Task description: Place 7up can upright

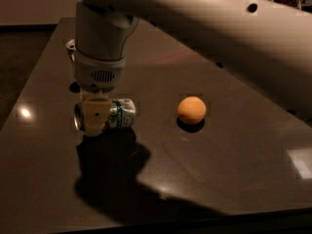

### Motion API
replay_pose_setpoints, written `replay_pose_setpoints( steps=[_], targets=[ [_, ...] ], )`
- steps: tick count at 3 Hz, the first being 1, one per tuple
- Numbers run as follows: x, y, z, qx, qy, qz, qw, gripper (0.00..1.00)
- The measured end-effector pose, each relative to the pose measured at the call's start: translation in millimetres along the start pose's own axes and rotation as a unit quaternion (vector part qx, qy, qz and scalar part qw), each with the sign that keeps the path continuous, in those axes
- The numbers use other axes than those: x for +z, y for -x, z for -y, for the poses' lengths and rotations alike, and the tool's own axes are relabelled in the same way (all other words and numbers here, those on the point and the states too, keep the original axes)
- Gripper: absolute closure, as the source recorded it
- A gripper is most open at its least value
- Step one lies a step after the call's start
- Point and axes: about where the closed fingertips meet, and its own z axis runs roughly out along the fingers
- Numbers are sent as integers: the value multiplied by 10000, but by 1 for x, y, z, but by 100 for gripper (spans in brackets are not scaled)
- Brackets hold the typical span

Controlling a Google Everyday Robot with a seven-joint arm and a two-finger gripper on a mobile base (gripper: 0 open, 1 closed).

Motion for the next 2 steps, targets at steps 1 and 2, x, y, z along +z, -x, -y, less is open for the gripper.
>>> replay_pose_setpoints(
  steps=[1, 2],
  targets=[
    [-18, 6, 17, 245, 97, 997, 9947, 100],
    [-29, 4, 34, 556, 124, 1949, 9792, 100]
  ],
)
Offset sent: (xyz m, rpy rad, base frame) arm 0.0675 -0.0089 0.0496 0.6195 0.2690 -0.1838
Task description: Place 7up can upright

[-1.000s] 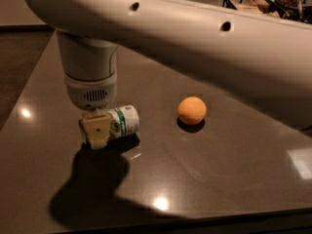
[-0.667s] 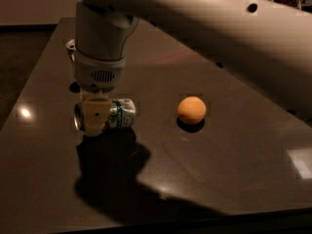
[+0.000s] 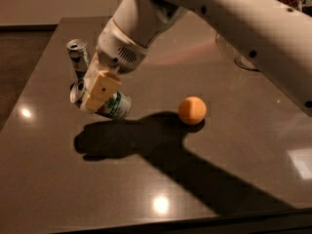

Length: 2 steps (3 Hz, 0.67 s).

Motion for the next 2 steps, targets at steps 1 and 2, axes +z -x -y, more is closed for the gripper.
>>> replay_pose_setpoints(
  steps=[1, 2],
  targets=[
    [-12, -4, 18, 312, -177, 841, 9958, 100],
    [-22, -15, 36, 670, -472, 1620, 9834, 100]
  ],
)
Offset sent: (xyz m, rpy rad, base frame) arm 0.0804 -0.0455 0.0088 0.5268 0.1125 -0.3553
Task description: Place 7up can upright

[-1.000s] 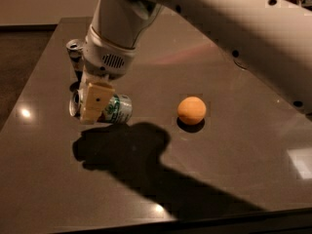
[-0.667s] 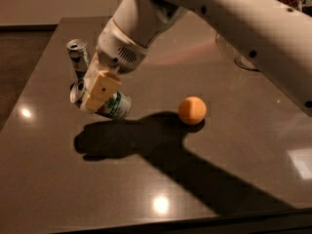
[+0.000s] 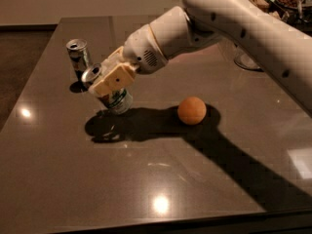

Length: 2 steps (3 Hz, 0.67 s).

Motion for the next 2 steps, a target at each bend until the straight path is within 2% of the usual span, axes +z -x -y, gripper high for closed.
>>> replay_pose_setpoints(
  steps=[1, 2],
  targets=[
    [-13, -9, 22, 316, -368, 794, 9957, 100],
    [-26, -20, 36, 504, -679, 1482, 9853, 100]
  ],
)
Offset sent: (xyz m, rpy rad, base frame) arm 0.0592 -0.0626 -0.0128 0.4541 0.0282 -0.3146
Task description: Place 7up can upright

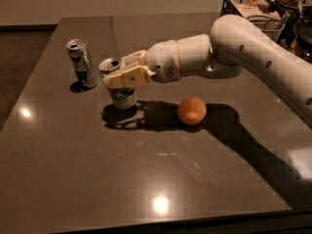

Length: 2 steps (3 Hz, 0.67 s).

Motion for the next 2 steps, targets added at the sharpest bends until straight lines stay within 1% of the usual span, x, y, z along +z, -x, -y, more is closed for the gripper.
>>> replay_pose_setpoints(
  steps=[1, 2],
  targets=[
    [-11, -8, 11, 114, -282, 541, 9981, 83],
    [-22, -13, 20, 152, -514, 946, 9941, 51]
  ],
)
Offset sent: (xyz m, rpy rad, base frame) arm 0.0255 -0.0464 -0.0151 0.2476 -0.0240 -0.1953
